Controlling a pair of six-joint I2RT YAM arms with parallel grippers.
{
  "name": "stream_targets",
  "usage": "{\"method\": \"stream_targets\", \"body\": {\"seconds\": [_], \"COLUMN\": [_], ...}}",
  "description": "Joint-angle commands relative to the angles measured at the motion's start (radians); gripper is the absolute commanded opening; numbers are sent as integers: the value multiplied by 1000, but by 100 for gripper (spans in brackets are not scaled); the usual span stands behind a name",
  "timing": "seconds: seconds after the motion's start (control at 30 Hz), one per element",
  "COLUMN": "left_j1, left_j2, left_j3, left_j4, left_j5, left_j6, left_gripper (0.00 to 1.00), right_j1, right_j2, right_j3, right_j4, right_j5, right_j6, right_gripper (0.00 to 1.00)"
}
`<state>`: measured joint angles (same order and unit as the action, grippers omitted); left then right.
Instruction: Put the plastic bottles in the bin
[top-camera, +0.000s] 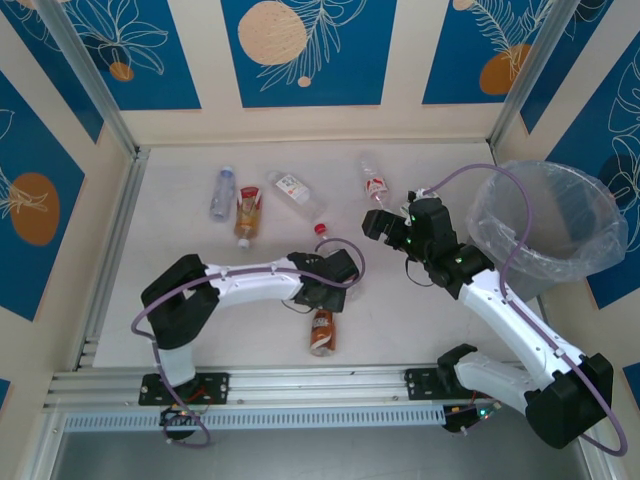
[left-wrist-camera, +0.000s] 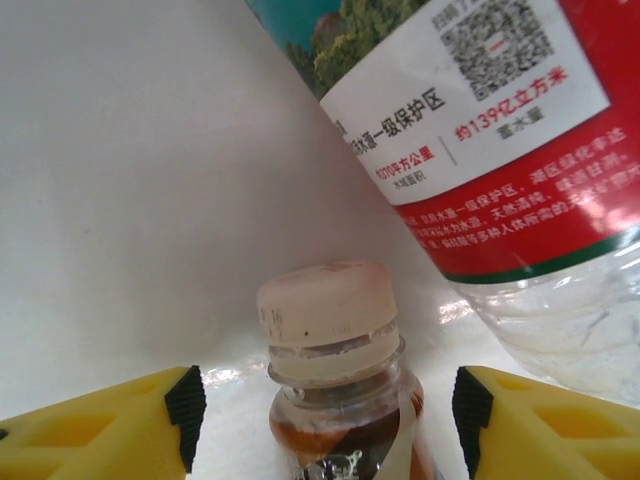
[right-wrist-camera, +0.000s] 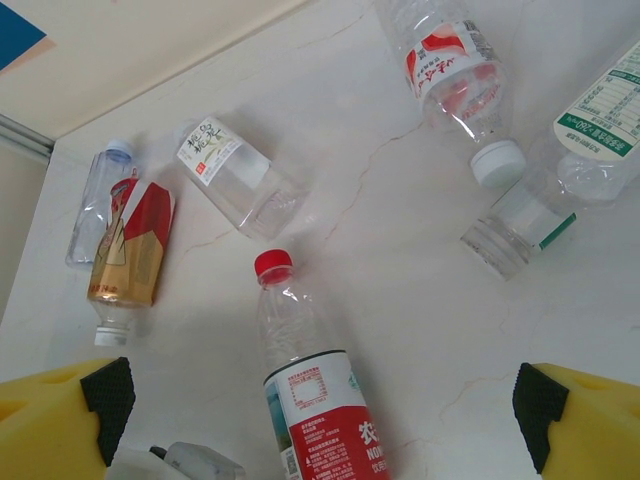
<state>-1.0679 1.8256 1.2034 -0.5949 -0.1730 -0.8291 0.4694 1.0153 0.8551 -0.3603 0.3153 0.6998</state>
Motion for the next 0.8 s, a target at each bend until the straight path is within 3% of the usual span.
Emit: {"method": "stream_targets", "body": {"seconds": [0.0, 0.5, 0.77], "left_j1": [-11, -11, -10], "left_j2": [26, 41, 76], "left_j3": [19, -14, -1], "left_j4": [-27, 18, 12], "left_j5": [14, -6, -9], "left_j6": [-1, 4, 13], "left_gripper": [66, 44, 50], "right_j1": [5, 5, 5], "right_j2": [-26, -29, -33], "right_j3": [-13, -15, -17], "right_j4": [-15, -27, -32], "right_j5": [25, 25, 26], "right_j6": [18, 24, 27], "right_gripper": [100, 100, 99]}}
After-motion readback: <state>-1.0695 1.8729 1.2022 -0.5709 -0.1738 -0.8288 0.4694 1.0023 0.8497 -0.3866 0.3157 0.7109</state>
